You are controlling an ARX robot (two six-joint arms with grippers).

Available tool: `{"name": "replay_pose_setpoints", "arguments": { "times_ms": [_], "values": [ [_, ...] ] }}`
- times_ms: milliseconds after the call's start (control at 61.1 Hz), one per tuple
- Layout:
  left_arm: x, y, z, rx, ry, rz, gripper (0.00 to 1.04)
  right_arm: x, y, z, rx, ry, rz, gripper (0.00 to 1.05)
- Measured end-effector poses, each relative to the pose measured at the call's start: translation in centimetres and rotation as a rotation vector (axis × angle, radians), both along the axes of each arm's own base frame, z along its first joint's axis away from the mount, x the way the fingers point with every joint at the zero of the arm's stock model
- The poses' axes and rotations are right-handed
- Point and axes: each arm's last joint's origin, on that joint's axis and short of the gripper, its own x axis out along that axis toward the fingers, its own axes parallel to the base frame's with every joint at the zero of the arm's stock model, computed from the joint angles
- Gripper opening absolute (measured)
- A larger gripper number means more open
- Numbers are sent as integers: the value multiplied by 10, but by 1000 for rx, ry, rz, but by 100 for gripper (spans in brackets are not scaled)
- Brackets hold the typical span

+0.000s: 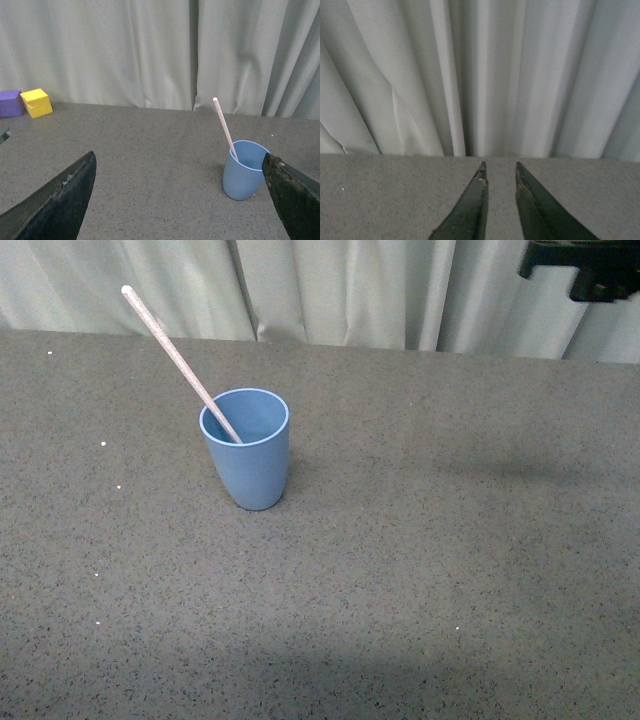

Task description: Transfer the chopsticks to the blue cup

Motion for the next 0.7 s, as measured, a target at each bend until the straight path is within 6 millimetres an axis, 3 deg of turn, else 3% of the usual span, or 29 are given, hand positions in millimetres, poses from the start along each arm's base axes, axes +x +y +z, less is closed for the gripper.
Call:
{"name": "replay_pose_setpoints", "arguments": {
  "times_ms": [98, 311, 458, 704],
  "values": [
    [0, 0, 0, 0, 0, 0, 98, -26, -15, 0, -8, 16, 1, 1],
    [0, 0, 0, 0, 0, 0, 98, -72, -38, 14, -5, 11, 6, 1],
    [0, 0, 0, 0, 0, 0, 98, -98, -49, 13, -6, 17, 2, 1],
    [0, 0, 0, 0, 0, 0, 98, -124, -58, 14, -4, 16, 3, 1]
  ]
}}
